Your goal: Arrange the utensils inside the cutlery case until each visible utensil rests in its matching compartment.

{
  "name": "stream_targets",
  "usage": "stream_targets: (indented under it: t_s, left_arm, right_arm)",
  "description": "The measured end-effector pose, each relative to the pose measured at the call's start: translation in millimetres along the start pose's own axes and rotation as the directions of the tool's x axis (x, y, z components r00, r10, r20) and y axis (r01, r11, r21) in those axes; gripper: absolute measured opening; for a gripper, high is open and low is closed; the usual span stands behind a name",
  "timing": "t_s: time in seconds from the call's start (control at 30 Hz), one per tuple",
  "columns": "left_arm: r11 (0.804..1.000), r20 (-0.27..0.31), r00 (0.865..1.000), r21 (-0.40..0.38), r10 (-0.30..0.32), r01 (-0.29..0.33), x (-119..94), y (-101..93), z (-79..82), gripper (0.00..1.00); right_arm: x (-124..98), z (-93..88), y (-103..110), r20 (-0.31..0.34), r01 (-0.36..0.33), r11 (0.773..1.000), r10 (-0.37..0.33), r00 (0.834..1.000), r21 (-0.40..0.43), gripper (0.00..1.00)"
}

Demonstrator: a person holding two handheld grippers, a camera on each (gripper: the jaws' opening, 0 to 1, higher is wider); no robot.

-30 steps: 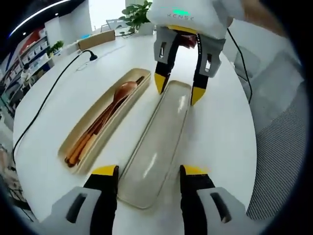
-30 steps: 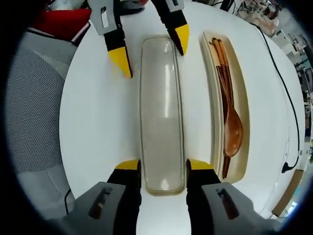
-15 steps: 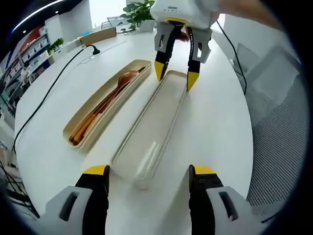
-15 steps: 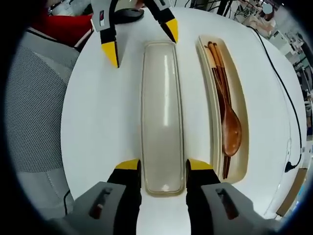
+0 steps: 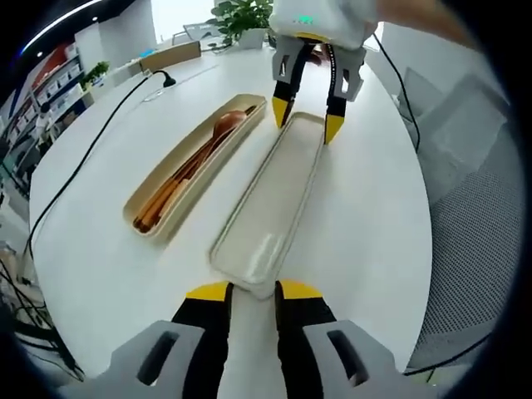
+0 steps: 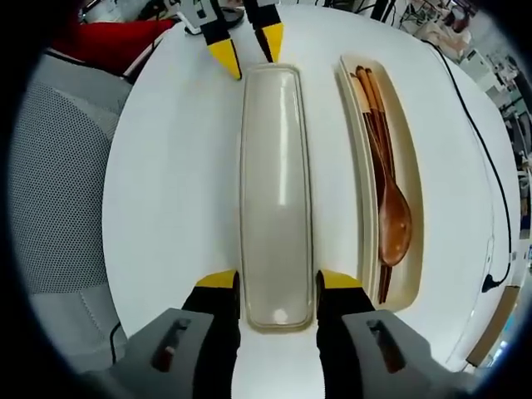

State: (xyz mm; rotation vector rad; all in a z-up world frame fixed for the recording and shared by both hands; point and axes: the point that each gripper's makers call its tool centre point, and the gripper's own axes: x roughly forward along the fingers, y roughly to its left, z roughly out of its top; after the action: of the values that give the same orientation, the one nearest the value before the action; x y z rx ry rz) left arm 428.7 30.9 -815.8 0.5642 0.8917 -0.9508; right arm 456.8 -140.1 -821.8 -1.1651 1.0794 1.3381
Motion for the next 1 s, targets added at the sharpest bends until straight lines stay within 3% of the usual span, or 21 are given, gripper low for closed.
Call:
stream_targets:
  t_s: [0.2, 0.6, 1.0]
  left_arm:
    - [0.999, -0.015, 1.000, 0.046, -0.010, 0.010, -2.2, -4.4, -5.4, 0.09]
    - [0.998, -0.033, 0.999, 0.055, -0.003, 0.005, -3.9, -5.6, -5.7, 0.09]
    - [0.992, -0.037, 0.998, 0.121, 0.043, -0.038, -5.3, -2.9, -3.3, 0.14]
  right_arm:
    - [0.5, -0.2, 0.7, -0.007, 0.000, 1.000, 0.000, 1.000, 0.003, 0.34]
    - [-0.1, -0.5, 1.3, -0.008, -0.013, 1.000, 0.013, 1.000, -0.018, 0.33]
    - [-3.7, -0.4, 1.4, 0.007, -0.097, 0.995, 0.097, 0.995, 0.002, 0.33]
